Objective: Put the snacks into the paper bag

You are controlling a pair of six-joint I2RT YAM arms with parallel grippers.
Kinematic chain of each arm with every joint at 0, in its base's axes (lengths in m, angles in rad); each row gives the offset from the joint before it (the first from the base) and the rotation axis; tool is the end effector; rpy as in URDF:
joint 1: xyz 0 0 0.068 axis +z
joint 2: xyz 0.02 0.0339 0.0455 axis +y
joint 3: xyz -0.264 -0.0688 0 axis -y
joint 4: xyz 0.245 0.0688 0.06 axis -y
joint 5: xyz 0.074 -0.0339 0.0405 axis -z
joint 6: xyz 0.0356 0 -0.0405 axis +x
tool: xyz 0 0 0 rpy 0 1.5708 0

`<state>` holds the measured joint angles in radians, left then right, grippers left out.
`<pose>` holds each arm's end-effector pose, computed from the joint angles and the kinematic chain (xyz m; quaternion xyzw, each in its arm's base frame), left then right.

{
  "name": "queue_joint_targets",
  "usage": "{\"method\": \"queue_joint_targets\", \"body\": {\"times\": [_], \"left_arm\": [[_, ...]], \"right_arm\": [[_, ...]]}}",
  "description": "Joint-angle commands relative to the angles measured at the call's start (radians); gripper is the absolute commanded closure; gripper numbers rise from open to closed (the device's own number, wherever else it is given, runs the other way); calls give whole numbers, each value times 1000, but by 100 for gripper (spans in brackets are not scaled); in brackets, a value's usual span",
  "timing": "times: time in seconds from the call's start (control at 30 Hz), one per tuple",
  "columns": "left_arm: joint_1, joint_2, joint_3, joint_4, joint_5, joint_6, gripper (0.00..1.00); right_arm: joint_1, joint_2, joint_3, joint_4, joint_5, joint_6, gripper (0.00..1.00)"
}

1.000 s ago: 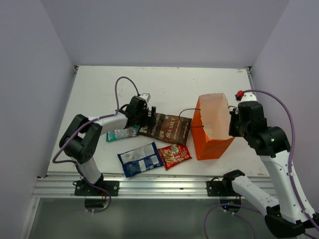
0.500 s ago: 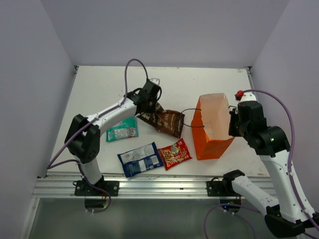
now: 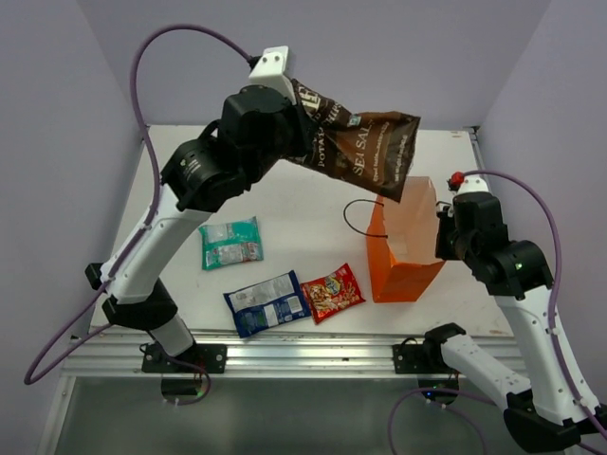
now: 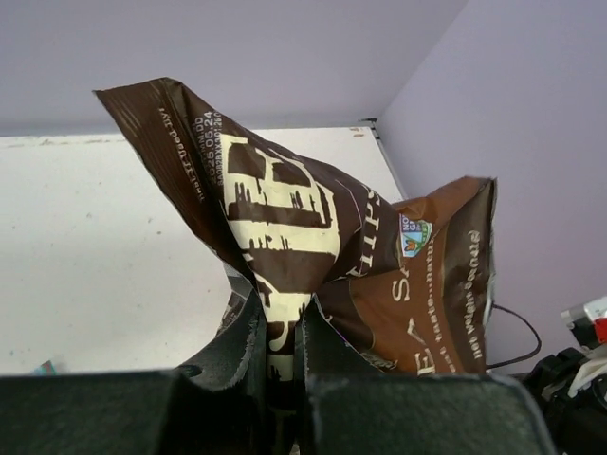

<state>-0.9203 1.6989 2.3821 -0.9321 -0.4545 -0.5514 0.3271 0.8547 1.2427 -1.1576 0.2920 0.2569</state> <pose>0.1993 -0.2361 0.5504 0.0051 0.7814 -0.2696 0.5627 0.1249 0.0316 0.3857 0.0247 0.9125 -0.0172 0.4081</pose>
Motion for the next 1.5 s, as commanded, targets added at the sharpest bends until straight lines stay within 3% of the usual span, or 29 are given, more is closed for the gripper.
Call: {"method": "queue_joint_targets", "body": {"times": [0.0,0.37,0.93,1.17,1.47], "left_arm": [[2,-28,-83,-7,-12,-50,100],[-160,111,-21,-4,2,-82,100],[-196,219,63,-154,100,-87,100],[-233,275,114,-211,74,-71,100],[-271,277,111,-88,122,-30,100]], "right_arm": [[1,-5,43,-4,-22,-16,100],[1,-26,49,-33,-19,-7,100],[3,-45,41,-37,-16,-2,100],[1,-49,35,-28,-17,-2,100],[1,-46,17,-8,-28,-5,100]]}}
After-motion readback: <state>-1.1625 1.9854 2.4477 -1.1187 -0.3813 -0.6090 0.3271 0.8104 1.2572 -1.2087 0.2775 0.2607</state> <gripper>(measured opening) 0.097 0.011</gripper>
